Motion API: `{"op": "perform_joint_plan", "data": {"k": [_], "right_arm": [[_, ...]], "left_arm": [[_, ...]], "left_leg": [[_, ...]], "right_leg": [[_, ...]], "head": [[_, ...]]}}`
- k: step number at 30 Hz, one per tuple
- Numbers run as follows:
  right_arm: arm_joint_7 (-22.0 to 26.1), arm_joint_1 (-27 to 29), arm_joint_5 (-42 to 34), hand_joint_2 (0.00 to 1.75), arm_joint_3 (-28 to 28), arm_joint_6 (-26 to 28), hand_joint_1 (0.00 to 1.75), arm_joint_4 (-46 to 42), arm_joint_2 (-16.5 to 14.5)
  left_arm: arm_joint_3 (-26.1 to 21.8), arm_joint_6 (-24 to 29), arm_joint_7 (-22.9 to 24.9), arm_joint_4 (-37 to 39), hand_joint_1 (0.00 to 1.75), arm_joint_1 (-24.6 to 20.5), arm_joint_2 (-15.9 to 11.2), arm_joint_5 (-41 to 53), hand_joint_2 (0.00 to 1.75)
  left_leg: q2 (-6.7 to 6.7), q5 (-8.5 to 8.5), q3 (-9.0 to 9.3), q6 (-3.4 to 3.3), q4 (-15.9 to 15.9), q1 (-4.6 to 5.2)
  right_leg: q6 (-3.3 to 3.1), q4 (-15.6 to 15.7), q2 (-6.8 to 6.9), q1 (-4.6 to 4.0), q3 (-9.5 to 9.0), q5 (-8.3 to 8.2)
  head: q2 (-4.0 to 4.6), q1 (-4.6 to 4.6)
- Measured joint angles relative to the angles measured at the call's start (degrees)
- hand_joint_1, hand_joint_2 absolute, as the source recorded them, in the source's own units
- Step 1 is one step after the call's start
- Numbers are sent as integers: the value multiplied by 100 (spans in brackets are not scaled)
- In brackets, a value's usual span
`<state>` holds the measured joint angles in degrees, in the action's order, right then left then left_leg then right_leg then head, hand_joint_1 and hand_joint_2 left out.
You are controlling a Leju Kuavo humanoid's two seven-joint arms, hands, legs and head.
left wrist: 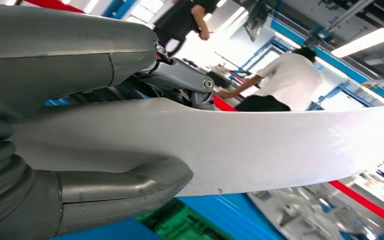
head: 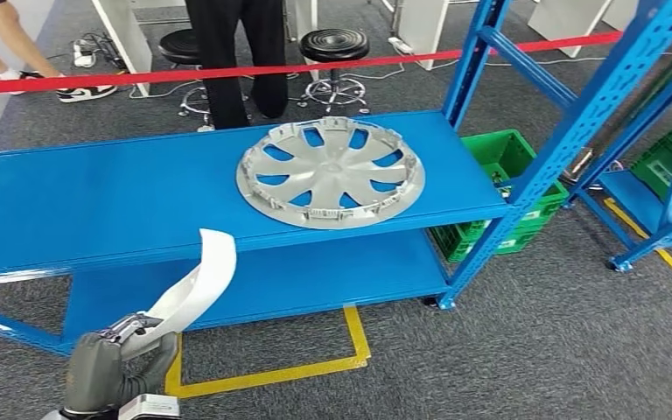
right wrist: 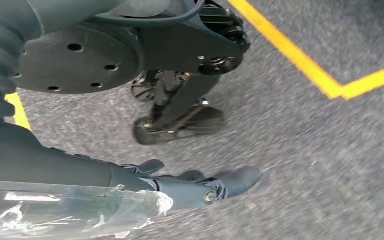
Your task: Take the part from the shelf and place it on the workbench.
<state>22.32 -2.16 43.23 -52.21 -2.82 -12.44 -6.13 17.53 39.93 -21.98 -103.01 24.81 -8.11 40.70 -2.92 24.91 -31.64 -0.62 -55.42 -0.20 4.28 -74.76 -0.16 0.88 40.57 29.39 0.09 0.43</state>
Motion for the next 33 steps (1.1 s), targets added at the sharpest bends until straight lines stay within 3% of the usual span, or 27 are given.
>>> {"op": "perform_joint_plan", "data": {"k": [1, 2, 3, 4, 6, 7, 8, 9, 11, 12, 13, 14, 15, 16, 18, 20, 22, 23, 26, 27, 33], "right_arm": [[-1, -2, 2, 175, -4, 14, 0, 0, -1], [-2, -11, 7, 175, -9, 32, 0, 0, -8], [-5, -29, 17, 175, -17, 55, 0, -1, -19], [-17, -48, 36, 175, -26, 84, 0, -1, -35], [-48, -68, 84, 175, -43, 151, 0, -1, -65], [-65, -61, 103, 175, -49, 183, 0, 1, -79], [-77, -53, 116, 175, -53, 213, 0, 1, -91], [-87, -50, 130, 175, -57, 237, 0, 1, -105], [-97, -64, 154, 175, -62, 262, 0, 1, -139], [-98, -73, 163, 175, -63, 265, 0, 2, -155], [-101, -75, 167, 175, -64, 268, 0, 2, -167], [-105, -71, 167, 175, -68, 272, 0, 2, -173], [-112, -66, 167, 175, -75, 279, 0, 2, -180], [-123, -63, 166, 175, -84, 289, 0, 2, -187], [-145, -72, 165, 175, -99, 318, 0, 2, -201], [-158, -81, 164, 175, -112, 342, 0, 2, -205], [-162, -59, 163, 175, -134, 360, 0, 2, -209], [-164, -40, 163, 175, -150, 369, 0, 2, -215], [-174, -11, 163, 175, -185, 384, 0, 2, -231], [-177, -12, 164, 175, -188, 385, 0, 2, -231], [-177, -12, 164, 175, -188, 385, 0, 2, -231]], "left_arm": [[-38, 0, -29, 0, 175, 8, 13, -27, 175], [-81, -1, -60, 0, 175, 19, 25, -57, 175], [-133, -3, -96, 0, 175, 38, 36, -94, 175], [-193, -13, -144, 0, 175, 60, 46, -146, 175], [-343, -72, -292, 1, 175, 100, 74, -289, 175], [-438, -127, -385, 2, 175, 118, 99, -368, 175], [-539, -193, -482, 2, 175, 139, 134, -434, 175], [-654, -264, -575, 3, 175, 170, 172, -490, 175], [-878, -372, -704, 7, 175, 233, 243, -559, 175], [-973, -404, -737, 10, 175, 254, 272, -576, 175], [-1049, -437, -763, 15, 175, 262, 300, -582, 175], [-1117, -477, -798, 20, 175, 263, 331, -575, 175], [-1183, -531, -846, 24, 175, 263, 370, -563, 175], [-1253, -601, -907, 27, 175, 262, 415, -550, 175], [-1410, -752, -1045, 30, 175, 255, 531, -539, 175], [-1577, -902, -1177, 37, 175, 240, 656, -544, 175], [-1736, -1033, -1286, 52, 175, 223, 774, -548, 175], [-1807, -1083, -1327, 58, 175, 209, 834, -550, 175], [-1929, -1158, -1388, 75, 175, 182, 941, -552, 175], [-1937, -1163, -1392, 78, 175, 183, 948, -551, 175], [-1937, -1163, -1392, 78, 175, 183, 948, -551, 175]], "left_leg": [[-67, -48, -59, 20, -7, 0], [-128, -87, -107, 46, -21, 6], [-186, -118, -143, 76, -45, 15], [-250, -148, -161, 110, -68, 26], [-378, -206, -170, 177, -94, 29], [-402, -224, -172, 216, -93, 16], [-328, -167, -188, 259, -120, 2], [-189, -4, -228, 299, -228, -9], [140, 558, -393, 350, -769, -17], [220, 824, -493, 349, -1145, -16], [251, 972, -556, 341, -1456, -15], [264, 990, -551, 329, -1627, -14], [273, 883, -447, 313, -1594, -15], [299, 711, -243, 295, -1359, -16], [540, 490, 341, 248, -534, -27], [763, 518, 698, 197, 45, -29], [703, 509, 710, 123, 141, -9], [625, 460, 680, 75, 143, -6], [464, 338, 589, -38, 158, -10], [456, 329, 578, -48, 158, -8], [456, 329, 578, -48, 158, -8]], "right_leg": [[8, 240, 47, 4, -266, -154], [12, 637, 151, 5, -608, -208], [-1, 1096, 253, -9, -953, -170], [-31, 1458, 329, -23, -1185, -92], [-132, 1760, 322, -66, -1308, 13], [-196, 1749, 273, -65, -1246, -20], [-253, 1749, 226, -63, -1200, -66], [-308, 1755, 179, -54, -1139, -128], [-374, 1758, 66, -45, -988, -279], [-387, 1755, -1, -48, -899, -356], [-387, 1751, -69, -52, -807, -431], [-380, 1748, -135, -55, -713, -504], [-368, 1746, -202, -55, -623, -575], [-354, 1746, -272, -51, -540, -647], [-309, 1738, -413, -48, -403, -784], [-243, 1744, -538, -50, -325, -917], [-159, 1798, -659, -37, -287, -1053], [-129, 1799, -635, -30, -262, -1050], [-104, 1625, -335, -30, -155, -766], [-102, 1585, -290, -30, -139, -706], [-102, 1585, -290, -30, -139, -706]], "head": [[0, 1], [0, 0], [0, -3], [0, 4], [-1, 16], [-1, 24], [-1, 26], [0, 27], [0, 43], [0, 47], [0, 53], [0, 55], [0, 54], [0, 54], [0, 57], [0, 58], [0, 56], [0, 57], [0, 18], [0, 7], [0, 7]]}}
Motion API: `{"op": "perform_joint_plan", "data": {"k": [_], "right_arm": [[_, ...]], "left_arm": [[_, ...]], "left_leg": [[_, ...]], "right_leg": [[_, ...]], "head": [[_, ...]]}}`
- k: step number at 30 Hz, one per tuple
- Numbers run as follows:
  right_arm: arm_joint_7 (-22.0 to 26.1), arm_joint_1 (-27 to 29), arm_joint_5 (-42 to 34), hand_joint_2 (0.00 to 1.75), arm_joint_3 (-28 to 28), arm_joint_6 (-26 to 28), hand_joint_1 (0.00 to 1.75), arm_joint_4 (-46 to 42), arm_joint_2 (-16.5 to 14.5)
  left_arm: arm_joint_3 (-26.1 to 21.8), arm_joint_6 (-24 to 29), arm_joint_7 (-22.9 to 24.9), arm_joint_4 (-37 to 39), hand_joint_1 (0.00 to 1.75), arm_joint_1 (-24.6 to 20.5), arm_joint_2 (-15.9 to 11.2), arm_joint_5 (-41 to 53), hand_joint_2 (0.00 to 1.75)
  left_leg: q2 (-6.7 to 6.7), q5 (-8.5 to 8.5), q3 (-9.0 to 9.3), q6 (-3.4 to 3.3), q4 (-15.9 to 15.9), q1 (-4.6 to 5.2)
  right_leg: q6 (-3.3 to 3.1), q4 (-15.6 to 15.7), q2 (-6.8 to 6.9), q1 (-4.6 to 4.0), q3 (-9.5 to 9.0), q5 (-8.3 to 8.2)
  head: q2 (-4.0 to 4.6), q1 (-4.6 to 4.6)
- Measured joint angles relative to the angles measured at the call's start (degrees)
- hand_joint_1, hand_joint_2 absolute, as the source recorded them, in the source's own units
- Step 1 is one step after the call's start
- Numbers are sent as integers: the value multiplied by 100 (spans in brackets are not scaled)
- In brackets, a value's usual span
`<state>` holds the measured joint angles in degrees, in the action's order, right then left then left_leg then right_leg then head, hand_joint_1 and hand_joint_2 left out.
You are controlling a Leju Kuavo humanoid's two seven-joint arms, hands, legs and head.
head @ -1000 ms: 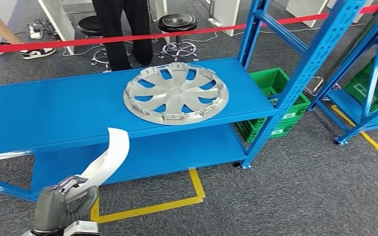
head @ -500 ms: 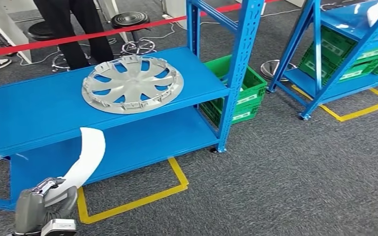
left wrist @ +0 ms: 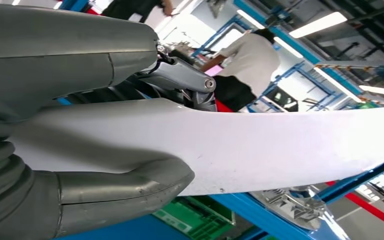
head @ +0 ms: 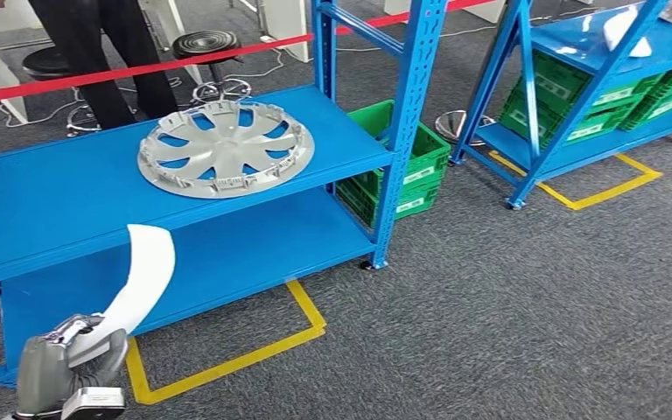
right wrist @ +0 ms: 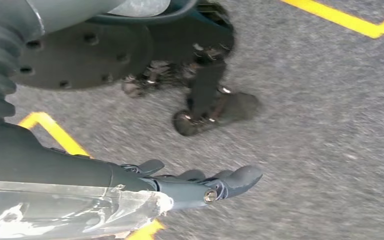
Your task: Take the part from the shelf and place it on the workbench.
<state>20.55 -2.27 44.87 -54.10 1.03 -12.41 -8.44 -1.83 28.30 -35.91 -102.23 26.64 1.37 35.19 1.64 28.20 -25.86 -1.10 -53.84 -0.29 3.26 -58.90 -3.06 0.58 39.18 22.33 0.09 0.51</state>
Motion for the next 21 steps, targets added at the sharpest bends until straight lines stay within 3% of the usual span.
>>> {"op": "perform_joint_plan", "data": {"k": [1, 2, 4, 5, 6, 8, 9, 10, 11, 13, 15, 17, 18, 20, 21], "right_arm": [[0, 1, -1, 175, -1, 0, 0, 0, 0], [0, -3, -1, 175, -3, 0, 0, 0, -3], [2, -18, 0, 175, -10, -1, 0, 0, -20], [4, -25, -2, 175, -24, 1, 0, 0, -33], [13, -39, -31, 175, -52, -8, 0, -3, -47], [22, -12, -118, 175, -230, -75, 0, -33, -41], [24, 0, -159, 175, -320, -115, 0, -51, -33], [19, 27, -174, 175, -403, -148, 0, -69, -21], [19, 34, -175, 175, -435, -158, 0, -78, -21], [19, 57, -173, 175, -495, -172, 0, -93, -20], [19, 66, -166, 175, -541, -178, 0, -100, -20], [22, 61, -154, 175, -582, -183, 0, -113, -19], [24, 63, -145, 175, -602, -184, 0, -121, -17], [31, 97, -122, 175, -638, -187, 0, -132, -7], [34, 118, -109, 175, -654, -188, 0, -133, 1]], "left_arm": [[-2, 0, -1, 0, 175, 0, 1, 1, 175], [-22, -5, -7, 3, 175, 5, 14, 1, 175], [-114, -44, -44, 21, 175, 9, 84, -8, 175], [-200, -118, -108, 42, 175, -4, 158, -2, 175], [-282, -206, -187, 69, 175, -48, 256, 49, 175], [-163, -154, -123, 145, 175, -191, 423, 232, 175], [-39, -63, -27, 178, 175, -256, 462, 312, 175], [115, 54, 97, 204, 175, -300, 463, 344, 175], [173, 84, 137, 219, 175, -322, 451, 338, 175], [288, 145, 202, 246, 175, -368, 423, 320, 175], [388, 195, 251, 264, 175, -407, 393, 300, 175], [466, 230, 282, 279, 175, -438, 371, 277, 175], [503, 248, 296, 290, 175, -451, 359, 263, 175], [569, 285, 330, 314, 175, -469, 334, 236, 175], [596, 302, 346, 324, 175, -480, 322, 222, 175]], "left_leg": [[-4, -2, -3, -2, 0, 1], [-37, -27, -34, -7, 0, 6], [-217, -162, -205, -15, -8, 22], [-366, -279, -362, 0, -21, 30], [-535, -405, -519, 43, -63, 43], [-485, -94, -862, 215, -556, 30], [-387, 203, -995, 280, -948, 24], [-236, 532, -1103, 315, -1372, 10], [-212, 625, -1129, 298, -1643, 15], [-183, 440, -936, 259, -1663, 21], [-26, 170, -399, 217, -980, 20], [183, 164, 95, 165, -222, 13], [233, 203, 202, 139, -32, 22], [129, 154, 163, 72, 12, 37], [64, 98, 118, 25, 12, 39]], "right_leg": [[0, -15, 10, 0, 5, 18], [12, -186, 64, 2, 53, 174], [62, -1022, 197, 11, 221, 653], [92, -1247, 282, 17, 91, 719], [83, -992, 403, 8, -291, 748], [-100, 2, 461, -25, -930, 460], [-200, 320, 431, -47, -1001, 438], [-269, 310, 300, -55, -835, 292], [-269, 302, 220, -59, -728, 205], [-252, 281, 74, -59, -512, 47], [-218, 263, -69, -58, -336, -98], [-163, 252, -205, -66, -217, -244], [-128, 261, -264, -64, -183, -318], [-57, 302, -355, -42, -141, -446], [-28, 278, -309, -37, -104, -402]], "head": [[0, -2], [0, -10], [0, -28], [0, -35], [0, -28], [0, -6], [0, 6], [0, 11], [0, 13], [0, 14], [0, 14], [0, 11], [0, 12], [0, 11], [0, 4]]}}
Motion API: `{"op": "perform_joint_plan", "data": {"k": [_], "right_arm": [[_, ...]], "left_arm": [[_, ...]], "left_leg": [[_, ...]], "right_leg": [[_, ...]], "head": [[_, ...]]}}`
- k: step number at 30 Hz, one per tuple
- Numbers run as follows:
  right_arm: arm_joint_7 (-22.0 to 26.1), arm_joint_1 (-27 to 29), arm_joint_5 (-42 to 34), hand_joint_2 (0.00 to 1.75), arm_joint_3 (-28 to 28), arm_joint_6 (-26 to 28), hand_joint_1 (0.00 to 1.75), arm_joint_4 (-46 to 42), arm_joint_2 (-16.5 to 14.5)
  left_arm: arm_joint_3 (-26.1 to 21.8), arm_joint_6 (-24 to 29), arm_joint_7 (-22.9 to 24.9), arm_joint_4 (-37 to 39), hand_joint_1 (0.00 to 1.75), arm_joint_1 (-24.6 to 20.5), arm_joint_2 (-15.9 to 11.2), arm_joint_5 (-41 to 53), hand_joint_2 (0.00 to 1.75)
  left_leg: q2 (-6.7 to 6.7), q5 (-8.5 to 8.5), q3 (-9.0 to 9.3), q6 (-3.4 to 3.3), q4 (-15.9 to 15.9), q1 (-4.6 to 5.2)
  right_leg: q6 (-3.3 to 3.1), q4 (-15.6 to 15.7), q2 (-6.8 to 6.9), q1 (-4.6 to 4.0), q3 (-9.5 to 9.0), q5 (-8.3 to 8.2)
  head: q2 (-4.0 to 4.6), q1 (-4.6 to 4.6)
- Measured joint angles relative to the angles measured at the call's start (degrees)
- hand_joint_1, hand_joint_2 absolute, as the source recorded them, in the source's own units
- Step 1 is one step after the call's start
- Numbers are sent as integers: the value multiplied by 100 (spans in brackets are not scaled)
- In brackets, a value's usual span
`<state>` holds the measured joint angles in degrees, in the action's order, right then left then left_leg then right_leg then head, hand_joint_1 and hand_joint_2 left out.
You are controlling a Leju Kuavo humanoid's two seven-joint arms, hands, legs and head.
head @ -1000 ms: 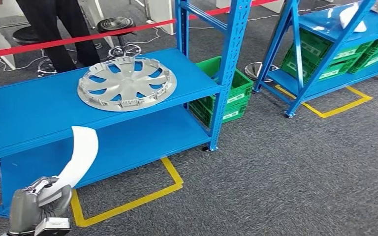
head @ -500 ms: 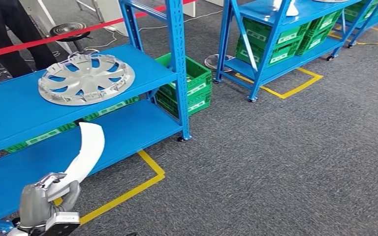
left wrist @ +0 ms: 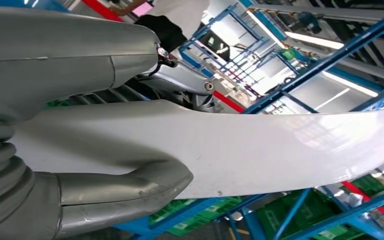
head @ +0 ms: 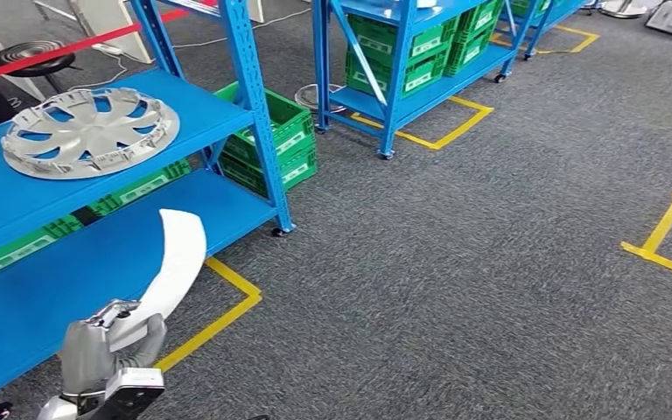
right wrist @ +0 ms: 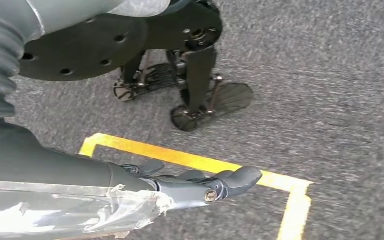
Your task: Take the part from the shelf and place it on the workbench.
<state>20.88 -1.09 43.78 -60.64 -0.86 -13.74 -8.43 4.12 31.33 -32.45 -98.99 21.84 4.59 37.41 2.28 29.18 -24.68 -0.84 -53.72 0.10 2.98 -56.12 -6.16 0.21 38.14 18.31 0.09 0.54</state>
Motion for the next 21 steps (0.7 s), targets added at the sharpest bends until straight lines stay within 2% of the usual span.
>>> {"op": "perform_joint_plan", "data": {"k": [1, 2, 3, 4, 5, 6, 7, 8, 9, 10, 11, 12, 13, 14, 15, 16, 17, 18, 19, 20, 21], "right_arm": [[2, 15, 11, 175, -17, -2, 0, -1, 7], [4, 18, 21, 175, -34, -4, 0, -2, 13], [5, 10, 30, 175, -46, -8, 0, -4, 13], [8, 0, 37, 175, -57, -11, 0, -5, 13], [10, -9, 43, 175, -65, -16, 0, -7, 13], [11, -13, 50, 175, -71, -20, 0, -7, 13], [12, -14, 54, 175, -77, -21, 0, -7, 13], [13, -14, 58, 175, -84, -22, 0, -7, 13], [13, -20, 60, 175, -92, -22, 0, -8, 13], [15, -35, 61, 175, -100, -21, 0, -9, 13], [17, -55, 62, 175, -105, -21, 0, -11, 13], [23, -73, 62, 175, -107, -24, 0, -14, 13], [26, -84, 63, 175, -109, -25, 0, -15, 16], [26, -80, 63, 175, -111, -27, 0, -16, 21], [27, -72, 64, 175, -114, -28, 0, -17, 28], [24, -68, 64, 175, -117, -25, 0, -18, 38], [25, -69, 69, 175, -121, -23, 0, -19, 44], [26, -78, 78, 175, -124, -22, 0, -20, 47], [28, -87, 90, 175, -126, -24, 0, -20, 50], [31, -92, 105, 175, -126, -29, 0, -20, 50], [33, -92, 119, 175, -126, -33, 0, -20, 50]], "left_arm": [[25, 16, 14, 9, 175, -7, -8, -10, 175], [43, 28, 25, 17, 175, -10, -14, -19, 175], [56, 37, 34, 26, 175, -9, -21, -21, 175], [69, 44, 41, 36, 175, -5, -30, -25, 175], [80, 49, 48, 48, 175, -2, -39, -30, 175], [91, 54, 54, 60, 175, -3, -47, -34, 175], [103, 57, 57, 71, 175, -4, -52, -37, 175], [114, 59, 58, 80, 175, -5, -57, -39, 175], [121, 60, 60, 85, 175, -7, -62, -40, 175], [126, 65, 61, 88, 175, -5, -69, -41, 175], [129, 71, 63, 91, 175, -6, -79, -41, 175], [132, 78, 65, 92, 175, -9, -87, -41, 175], [136, 84, 67, 96, 175, -15, -93, -41, 175], [141, 86, 69, 99, 175, -23, -99, -41, 175], [145, 88, 69, 102, 175, -28, -104, -42, 175], [148, 89, 70, 105, 175, -25, -110, -44, 175], [148, 90, 70, 107, 175, -20, -117, -53, 175], [148, 92, 71, 110, 175, -14, -125, -62, 175], [148, 95, 71, 114, 175, -11, -133, -73, 175], [148, 96, 71, 120, 175, -11, -140, -83, 175], [148, 98, 69, 127, 175, -12, -146, -89, 175]], "left_leg": [[-72, -69, -61, -45, 7, -1], [-148, -141, -137, -79, 13, -1], [-217, -211, -222, -99, 11, 13], [-298, -284, -309, -107, 7, 23], [-379, -354, -398, -106, 5, 32], [-459, -424, -490, -100, 1, 38], [-534, -493, -582, -88, -4, 43], [-601, -560, -675, -69, -12, 46], [-660, -620, -756, -45, -30, 53], [-714, -667, -826, -17, -61, 60], [-768, -713, -871, 13, -91, 64], [-825, -754, -897, 43, -116, 61], [-885, -794, -912, 72, -131, 47], [-917, -826, -920, 109, -135, 28], [-860, -779, -942, 153, -166, 7], [-735, -630, -980, 195, -266, -8], [-572, -383, -1047, 230, -470, -16], [-413, -65, -1137, 250, -786, -19], [-322, 229, -1232, 250, -1166, -17], [-282, 416, -1299, 241, -1509, -13], [-264, 457, -1303, 225, -1730, -10]], "right_leg": [[22, -131, 110, -2, 66, 176], [39, -394, 261, -3, 158, 463], [56, -777, 417, -9, 264, 807], [75, -1210, 508, -5, 357, 1086], [93, -1579, 550, 2, 403, 1216], [107, -1801, 569, 12, 376, 1191], [119, -1820, 585, 23, 247, 1053], [130, -1621, 625, 34, 4, 893], [141, -1232, 726, 42, -352, 818], [145, -725, 840, 36, -751, 859], [119, -309, 928, 21, -1051, 949], [83, -23, 975, -1, -1227, 1045], [28, 101, 943, -27, -1267, 1080], [-49, 87, 887, -40, -1203, 1042], [-110, 87, 838, -44, -1144, 992], [-171, 86, 788, -42, -1080, 928], [-222, 89, 740, -37, -1007, 854], [-251, 87, 682, -40, -923, 777], [-270, 85, 615, -46, -827, 695], [-280, 80, 543, -53, -723, 610], [-282, 72, 467, -61, -611, 524]], "head": [[0, -21], [0, -41], [0, -61], [0, -72], [0, -73], [0, -74], [0, -77], [0, -76], [0, -76], [0, -78], [0, -67], [0, -65], [0, -62], [0, -54], [0, -59], [0, -48], [0, -38], [0, -27], [0, -17], [0, -13], [0, -8]]}}
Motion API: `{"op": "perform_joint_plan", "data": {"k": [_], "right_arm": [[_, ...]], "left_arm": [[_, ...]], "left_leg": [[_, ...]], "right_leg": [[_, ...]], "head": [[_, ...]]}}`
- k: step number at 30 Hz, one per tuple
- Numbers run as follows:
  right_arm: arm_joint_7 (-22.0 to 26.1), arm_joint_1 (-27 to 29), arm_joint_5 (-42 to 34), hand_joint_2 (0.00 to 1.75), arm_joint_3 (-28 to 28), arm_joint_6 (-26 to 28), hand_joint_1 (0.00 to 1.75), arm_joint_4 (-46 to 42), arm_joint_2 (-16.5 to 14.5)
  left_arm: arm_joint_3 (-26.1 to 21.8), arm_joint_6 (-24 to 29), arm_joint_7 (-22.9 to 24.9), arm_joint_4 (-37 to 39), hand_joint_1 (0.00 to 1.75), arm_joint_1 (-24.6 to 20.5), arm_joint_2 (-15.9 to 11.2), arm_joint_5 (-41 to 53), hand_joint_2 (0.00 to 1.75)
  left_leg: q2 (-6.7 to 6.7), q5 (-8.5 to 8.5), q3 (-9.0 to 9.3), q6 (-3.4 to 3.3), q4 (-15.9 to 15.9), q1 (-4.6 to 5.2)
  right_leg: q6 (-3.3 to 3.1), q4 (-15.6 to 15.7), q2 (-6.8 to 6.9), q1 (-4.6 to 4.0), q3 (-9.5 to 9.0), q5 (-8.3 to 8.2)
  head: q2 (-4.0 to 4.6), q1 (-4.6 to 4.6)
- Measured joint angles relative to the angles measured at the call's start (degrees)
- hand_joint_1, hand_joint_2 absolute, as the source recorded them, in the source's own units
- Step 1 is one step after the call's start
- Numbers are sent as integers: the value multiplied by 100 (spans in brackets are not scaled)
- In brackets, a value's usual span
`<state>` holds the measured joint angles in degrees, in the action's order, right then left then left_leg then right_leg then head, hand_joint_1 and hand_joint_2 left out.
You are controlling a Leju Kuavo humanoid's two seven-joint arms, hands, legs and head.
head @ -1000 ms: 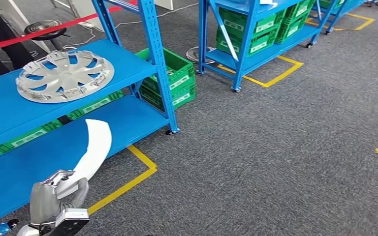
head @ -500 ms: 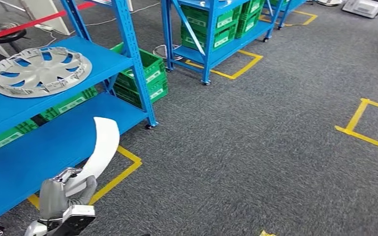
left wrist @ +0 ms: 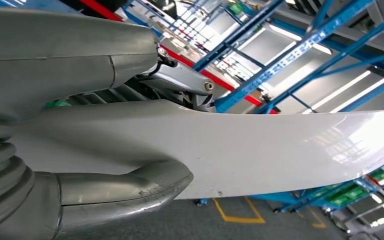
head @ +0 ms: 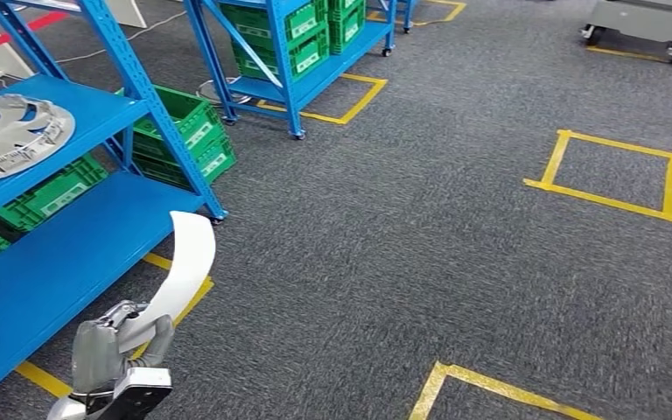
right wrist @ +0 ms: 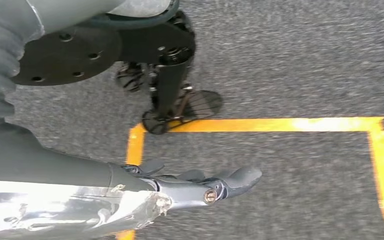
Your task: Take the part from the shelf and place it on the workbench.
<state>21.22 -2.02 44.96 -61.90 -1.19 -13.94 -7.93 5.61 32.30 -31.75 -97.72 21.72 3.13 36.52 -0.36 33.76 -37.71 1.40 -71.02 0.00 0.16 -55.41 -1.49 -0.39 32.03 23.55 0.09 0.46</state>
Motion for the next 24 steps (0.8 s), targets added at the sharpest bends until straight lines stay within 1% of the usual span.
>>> {"op": "perform_joint_plan", "data": {"k": [1, 2, 3, 4, 5, 6, 7, 8, 9, 10, 11, 12, 13, 14, 15, 16, 17, 18, 19, 20, 21, 22, 23, 24], "right_arm": [[3, 3, 15, 175, -1, -4, 0, 0, 0], [4, 7, 28, 175, -2, -5, 0, 0, 0], [5, 8, 43, 175, -3, -5, 0, 0, -1], [7, 8, 58, 175, -4, -6, 0, 0, -1], [10, 7, 71, 175, -4, -6, 0, 0, -2], [14, 6, 84, 175, -4, -6, 0, 0, -2], [17, 10, 93, 175, -5, -6, 0, 0, -1], [20, 19, 98, 175, -9, -5, 0, 0, -1], [20, 33, 99, 175, -14, -5, 0, 0, 1], [20, 47, 101, 175, -20, -5, 0, 0, 1], [19, 55, 102, 175, -24, -4, 0, 0, 2], [19, 54, 103, 175, -26, -5, 0, 0, 2], [19, 49, 107, 175, -26, -5, 0, 0, 1], [19, 44, 116, 175, -26, -6, 0, 0, -1], [20, 42, 127, 175, -26, -7, 0, 0, -2], [21, 43, 142, 175, -26, -7, 0, 0, -2], [22, 45, 160, 175, -26, -6, 0, 0, -2], [25, 44, 176, 175, -27, -5, 0, 0, -2], [29, 40, 196, 175, -28, -5, 0, 0, -2], [34, 31, 215, 175, -28, -4, 0, 0, -2], [40, 23, 232, 175, -30, -4, 0, 0, -2], [46, 20, 246, 175, -30, -3, 0, 0, -1], [49, 20, 257, 175, -31, -3, 0, 0, -1], [52, 27, 269, 175, -33, -2, 0, -1, 0]], "left_arm": [[0, 1, -4, 8, 175, -2, -5, -12, 175], [-1, 2, -12, 14, 175, -4, -8, -26, 175], [-1, 2, -23, 19, 175, -6, -10, -38, 175], [-1, 2, -34, 21, 175, -9, -12, -45, 175], [-1, 2, -47, 23, 175, -13, -13, -44, 175], [-1, 2, -57, 26, 175, -17, -14, -38, 175], [0, 2, -66, 29, 175, -20, -15, -30, 175], [-1, 2, -73, 34, 175, -21, -17, -20, 175], [-1, 1, -77, 37, 175, -26, -21, -12, 175], [-1, 1, -79, 38, 175, -29, -23, -6, 175], [-2, 2, -81, 39, 175, -28, -25, -2, 175], [-2, 2, -82, 39, 175, -22, -27, -1, 175], [-3, 3, -84, 42, 175, -10, -29, 3, 175], [-3, 4, -87, 46, 175, 0, -33, 9, 175], [-4, 5, -90, 51, 175, 5, -36, 16, 175], [-3, 6, -93, 57, 175, 5, -37, 23, 175], [-1, 7, -96, 61, 175, 4, -39, 28, 175], [3, 8, -99, 63, 175, 4, -41, 37, 175], [7, 12, -104, 65, 175, 4, -44, 48, 175], [13, 18, -111, 67, 175, 4, -50, 60, 175], [20, 28, -120, 69, 175, 2, -58, 72, 175], [29, 38, -127, 73, 175, 1, -66, 80, 175], [43, 48, -133, 77, 175, -5, -74, 84, 175], [60, 59, -137, 79, 175, -12, -82, 87, 175]], "left_leg": [[12, -93, 79, -21, -41, 2], [33, -274, 251, -45, 117, 4], [109, -446, 518, -72, 454, 2], [238, -512, 830, -106, 899, -1], [354, -507, 1098, -126, 1308, -7], [448, -454, 1281, -141, 1609, -8], [469, -403, 1356, -153, 1762, 0], [415, -417, 1349, -164, 1792, 2], [343, -451, 1326, -193, 1798, 2], [270, -491, 1306, -232, 1803, -1], [191, -531, 1281, -265, 1811, -10], [108, -560, 1252, -287, 1813, -10], [31, -584, 1221, -294, 1810, -7], [-55, -606, 1191, -288, 1807, -4], [-138, -624, 1165, -279, 1804, -4], [-212, -632, 1147, -266, 1802, -6], [-281, -632, 1137, -249, 1801, -10], [-343, -621, 1138, -225, 1801, -14], [-399, -602, 1140, -196, 1800, -11], [-454, -579, 1145, -159, 1795, -1], [-508, -557, 1155, -121, 1790, 11], [-564, -539, 1168, -86, 1790, 19], [-625, -514, 1195, -47, 1796, 18], [-643, -484, 1238, -10, 1800, 0]], "right_leg": [[3, -11, -73, -4, 114, -82], [10, -22, -149, -6, 220, -157], [21, -33, -224, -5, 314, -226], [38, -45, -293, -10, 394, -287], [58, -51, -357, -14, 452, -349], [84, -50, -415, -15, 492, -412], [115, -40, -469, -14, 519, -472], [148, -23, -526, -7, 536, -531], [175, -36, -510, -2, 572, -537], [200, -133, -421, 2, 635, -462], [224, -359, -282, 2, 741, -302], [246, -727, -112, 6, 891, -62], [276, -1172, 4, 14, 1051, 188], [302, -1571, 65, 27, 1177, 384], [324, -1813, 94, 42, 1217, 492], [340, -1821, 115, 57, 1140, 496], [350, -1576, 148, 68, 934, 406], [354, -1157, 229, 74, 635, 265], [352, -718, 378, 64, 345, 179], [317, -368, 495, 51, 119, 130], [270, -169, 579, 32, -7, 137], [212, -113, 597, 7, -28, 189], [146, -113, 525, -5, -37, 212], [102, -102, 457, -3, -64, 235]], "head": [[0, 1], [0, 2], [0, 3], [0, 3], [0, 3], [0, 3], [0, 6], [0, 6], [0, 7], [0, -13], [0, -37], [0, -58], [0, -79], [0, -82], [0, -83], [0, -83], [0, -83], [0, -83], [0, -85], [0, -84], [0, -82], [0, -80], [0, -78], [0, -77]]}}
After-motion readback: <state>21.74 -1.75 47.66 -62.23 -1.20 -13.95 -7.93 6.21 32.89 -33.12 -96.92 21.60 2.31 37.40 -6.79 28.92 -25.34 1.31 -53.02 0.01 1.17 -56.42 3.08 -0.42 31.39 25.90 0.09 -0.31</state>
